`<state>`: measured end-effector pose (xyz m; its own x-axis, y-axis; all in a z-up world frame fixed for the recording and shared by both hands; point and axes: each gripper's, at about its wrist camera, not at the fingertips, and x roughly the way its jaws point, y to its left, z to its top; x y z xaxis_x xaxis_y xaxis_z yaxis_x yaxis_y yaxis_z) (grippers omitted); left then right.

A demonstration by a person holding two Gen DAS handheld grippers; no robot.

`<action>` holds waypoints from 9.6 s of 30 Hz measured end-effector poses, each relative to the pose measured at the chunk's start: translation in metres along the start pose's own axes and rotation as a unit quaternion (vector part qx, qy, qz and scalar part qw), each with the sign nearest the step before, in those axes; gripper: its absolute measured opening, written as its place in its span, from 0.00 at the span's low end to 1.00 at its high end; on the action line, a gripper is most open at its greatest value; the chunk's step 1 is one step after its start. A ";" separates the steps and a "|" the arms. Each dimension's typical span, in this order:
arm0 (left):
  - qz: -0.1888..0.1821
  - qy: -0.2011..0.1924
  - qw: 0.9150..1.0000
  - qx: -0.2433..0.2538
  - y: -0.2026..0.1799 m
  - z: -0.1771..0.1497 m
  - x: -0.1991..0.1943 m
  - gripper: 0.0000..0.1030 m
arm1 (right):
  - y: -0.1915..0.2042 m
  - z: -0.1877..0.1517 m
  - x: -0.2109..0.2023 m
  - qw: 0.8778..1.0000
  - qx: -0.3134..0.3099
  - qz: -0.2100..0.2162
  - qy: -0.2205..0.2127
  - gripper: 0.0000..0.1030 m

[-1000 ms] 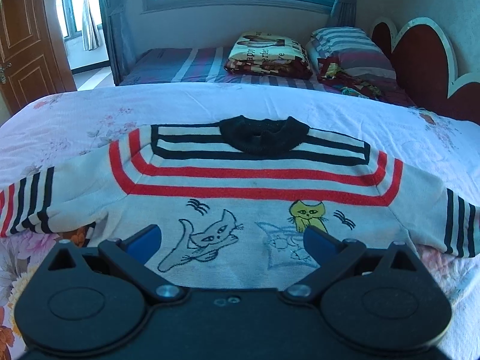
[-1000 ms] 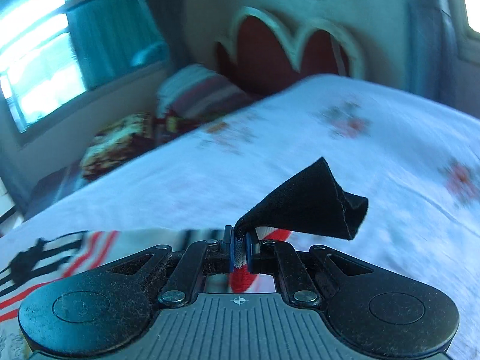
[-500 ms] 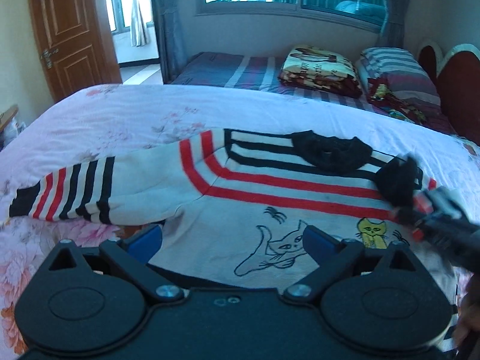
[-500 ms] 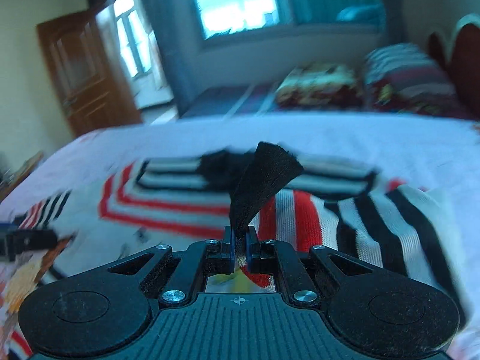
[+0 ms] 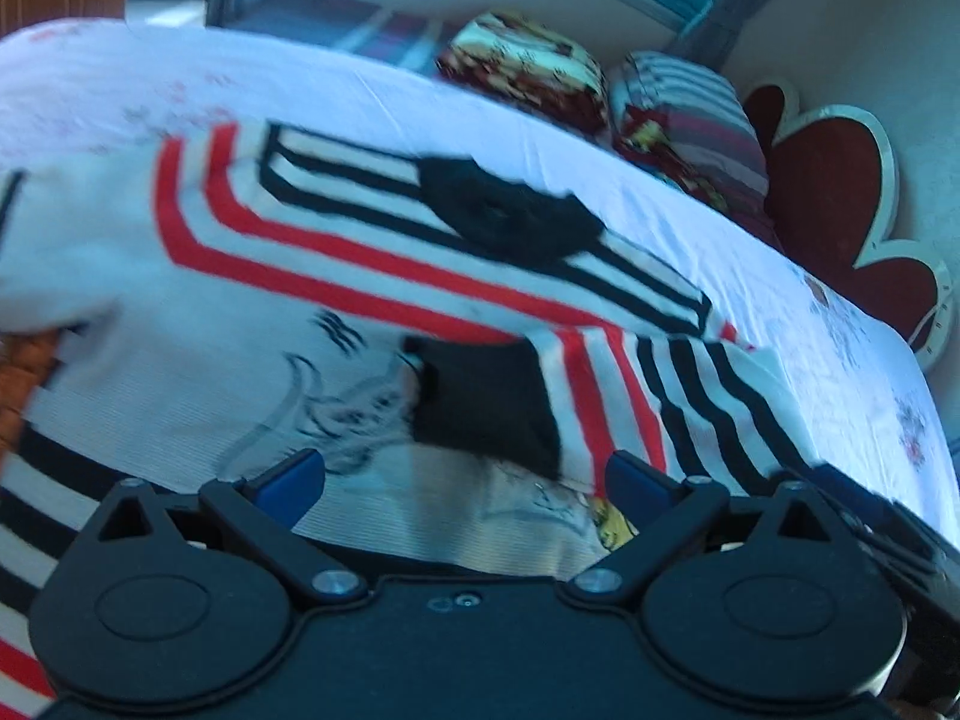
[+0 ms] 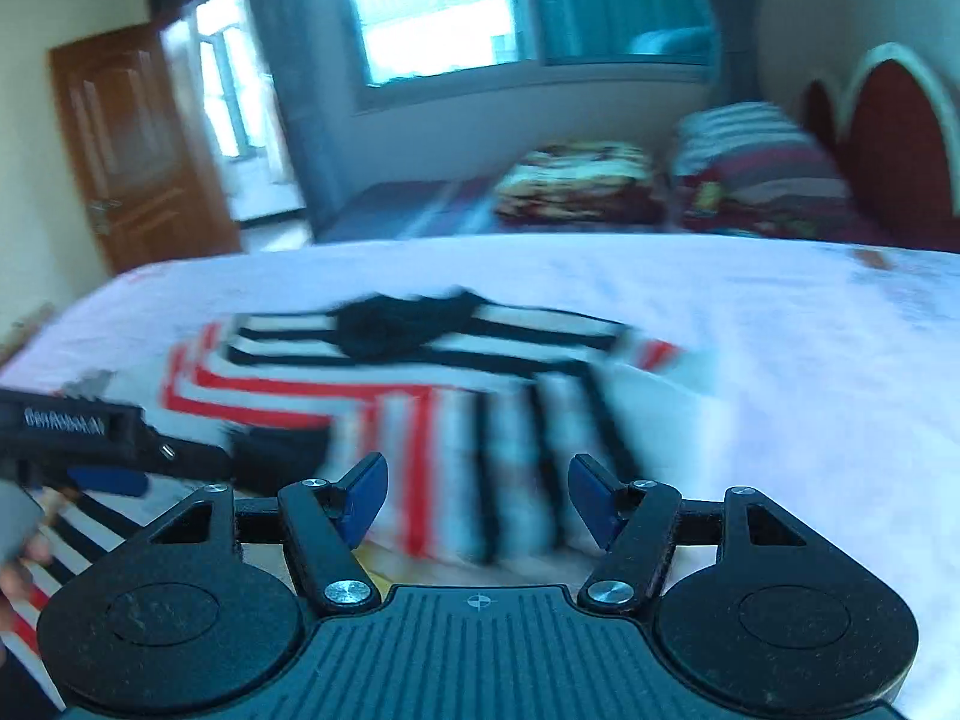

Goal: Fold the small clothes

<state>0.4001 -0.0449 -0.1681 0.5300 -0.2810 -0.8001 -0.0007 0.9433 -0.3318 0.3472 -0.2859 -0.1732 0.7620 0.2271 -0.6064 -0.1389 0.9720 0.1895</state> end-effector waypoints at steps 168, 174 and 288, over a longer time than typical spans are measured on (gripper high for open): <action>0.026 -0.203 0.905 -0.372 0.396 0.029 -0.082 0.13 | 0.186 0.025 0.148 0.998 -0.011 -0.042 0.044 0.35; 0.039 -0.223 0.913 -0.339 0.382 0.037 -0.090 0.06 | 0.186 0.017 0.160 0.996 -0.035 -0.053 0.070 0.29; 0.033 -0.059 0.997 0.027 0.128 0.041 0.000 0.20 | -0.001 0.012 0.041 0.985 0.123 -0.113 0.034 0.27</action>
<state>0.4348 0.0829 -0.1906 0.6257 -0.1979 -0.7545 0.0053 0.9683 -0.2496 0.3859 -0.2787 -0.1892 0.7108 0.0178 -0.7032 0.1934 0.9562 0.2197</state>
